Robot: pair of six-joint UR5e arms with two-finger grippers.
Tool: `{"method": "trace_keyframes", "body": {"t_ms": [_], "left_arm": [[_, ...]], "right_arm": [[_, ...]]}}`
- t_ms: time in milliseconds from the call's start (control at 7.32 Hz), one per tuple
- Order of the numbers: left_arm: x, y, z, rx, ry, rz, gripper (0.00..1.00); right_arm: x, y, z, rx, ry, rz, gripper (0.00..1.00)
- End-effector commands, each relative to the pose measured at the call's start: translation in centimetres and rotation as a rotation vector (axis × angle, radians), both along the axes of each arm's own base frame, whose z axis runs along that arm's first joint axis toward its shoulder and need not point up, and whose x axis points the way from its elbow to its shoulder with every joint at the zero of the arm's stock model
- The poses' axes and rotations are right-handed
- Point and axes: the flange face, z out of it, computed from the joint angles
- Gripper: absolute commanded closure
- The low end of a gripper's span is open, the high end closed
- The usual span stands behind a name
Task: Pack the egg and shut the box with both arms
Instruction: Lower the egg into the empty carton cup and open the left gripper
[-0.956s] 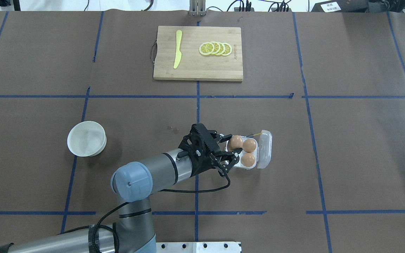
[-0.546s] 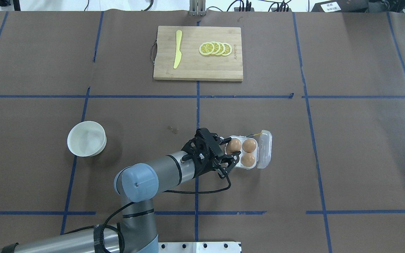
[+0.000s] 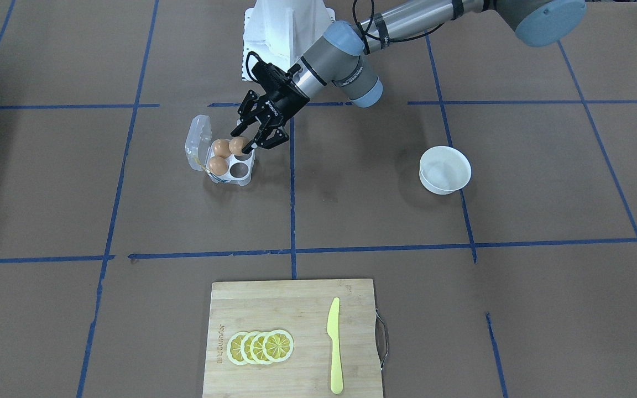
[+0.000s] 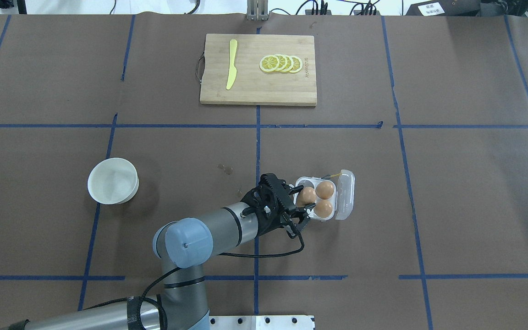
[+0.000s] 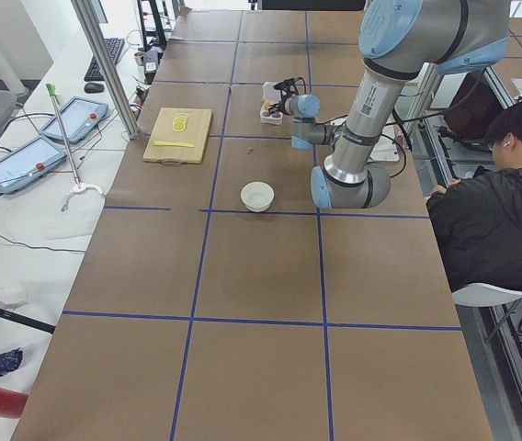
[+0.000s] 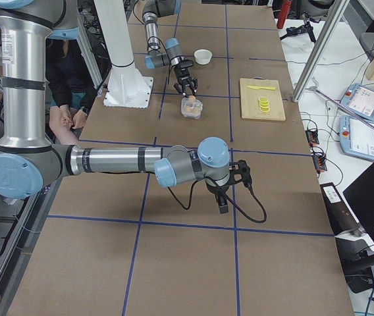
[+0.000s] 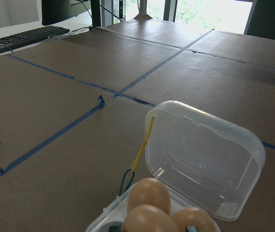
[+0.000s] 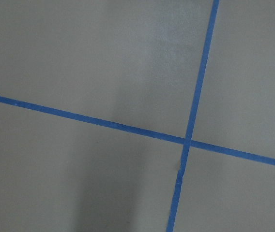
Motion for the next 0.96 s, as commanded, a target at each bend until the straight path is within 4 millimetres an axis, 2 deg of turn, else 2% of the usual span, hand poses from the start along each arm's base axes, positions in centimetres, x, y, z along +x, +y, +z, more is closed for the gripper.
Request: {"method": "trace_keyframes", "body": {"t_ms": [0, 137, 273, 546, 820], "left_arm": [[0.38, 0.26, -0.06, -0.001, -0.002, 0.004, 0.54], [0.42, 0.36, -0.06, -0.001, -0.002, 0.005, 0.45], [0.39, 0.39, -0.23, 0.0, 0.001, 0.007, 0.29], [0.32, 0.42, -0.47, 0.0, 0.006, 0.009, 0.04], [0.01, 0.54, -0.95, 0.001, 0.019, 0.014, 0.01]], "right_arm": [[0.11, 0.09, 0.09, -0.002, 0.0, 0.002, 0.0], [0.11, 0.16, 0.16, -0.004, 0.0, 0.002, 0.0], [0.11, 0.16, 0.24, -0.004, 0.001, 0.001, 0.0], [0.19, 0.23, 0.32, -0.006, 0.001, 0.003, 0.0], [0.26, 0.24, 0.32, -0.006, 0.001, 0.004, 0.0]]}}
